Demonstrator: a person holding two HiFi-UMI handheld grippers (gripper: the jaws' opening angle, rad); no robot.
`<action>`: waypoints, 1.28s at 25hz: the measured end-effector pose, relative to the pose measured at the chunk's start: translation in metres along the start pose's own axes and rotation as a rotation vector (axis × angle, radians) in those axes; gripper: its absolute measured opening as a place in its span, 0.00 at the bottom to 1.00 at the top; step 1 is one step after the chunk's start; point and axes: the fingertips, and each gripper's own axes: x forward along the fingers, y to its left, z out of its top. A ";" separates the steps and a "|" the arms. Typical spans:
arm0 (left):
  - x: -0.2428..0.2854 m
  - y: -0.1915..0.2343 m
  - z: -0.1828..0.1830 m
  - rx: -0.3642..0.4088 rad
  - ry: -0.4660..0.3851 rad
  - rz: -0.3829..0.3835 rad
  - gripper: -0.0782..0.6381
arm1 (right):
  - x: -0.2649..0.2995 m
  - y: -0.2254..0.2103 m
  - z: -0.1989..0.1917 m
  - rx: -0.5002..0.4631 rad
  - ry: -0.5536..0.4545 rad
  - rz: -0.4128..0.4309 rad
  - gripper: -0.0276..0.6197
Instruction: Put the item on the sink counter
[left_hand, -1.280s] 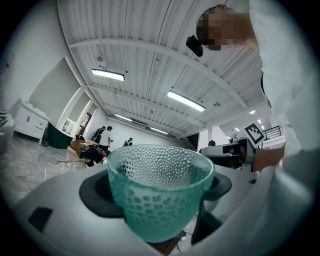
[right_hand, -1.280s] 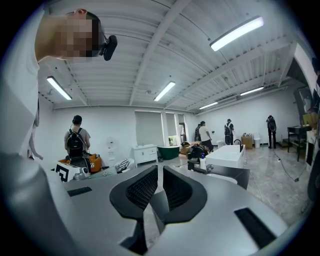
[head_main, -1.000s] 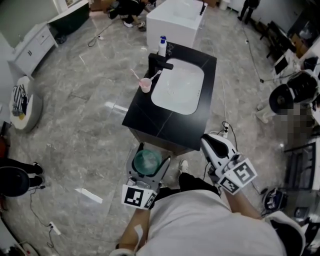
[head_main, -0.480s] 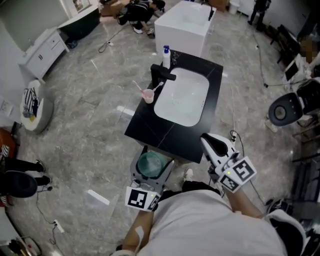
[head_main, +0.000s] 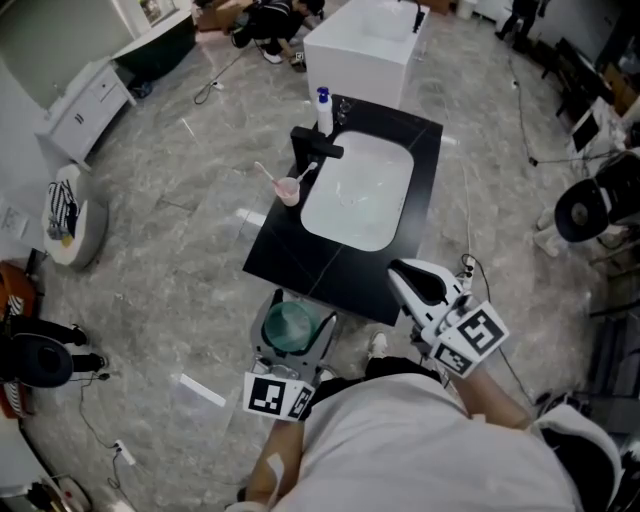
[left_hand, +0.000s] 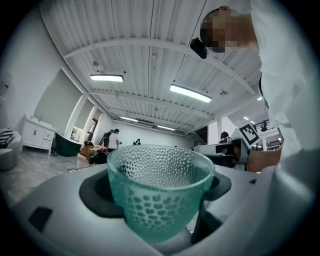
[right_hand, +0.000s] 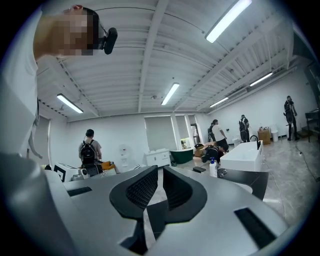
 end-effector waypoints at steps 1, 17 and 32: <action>0.001 -0.001 -0.001 -0.005 0.005 -0.002 0.66 | 0.000 0.000 0.000 0.002 0.003 0.002 0.13; 0.017 0.009 -0.009 0.021 0.042 -0.002 0.66 | 0.006 -0.006 -0.016 0.031 0.051 0.015 0.13; 0.030 0.024 -0.033 0.005 0.073 0.044 0.66 | -0.003 -0.017 -0.019 0.035 0.064 0.001 0.13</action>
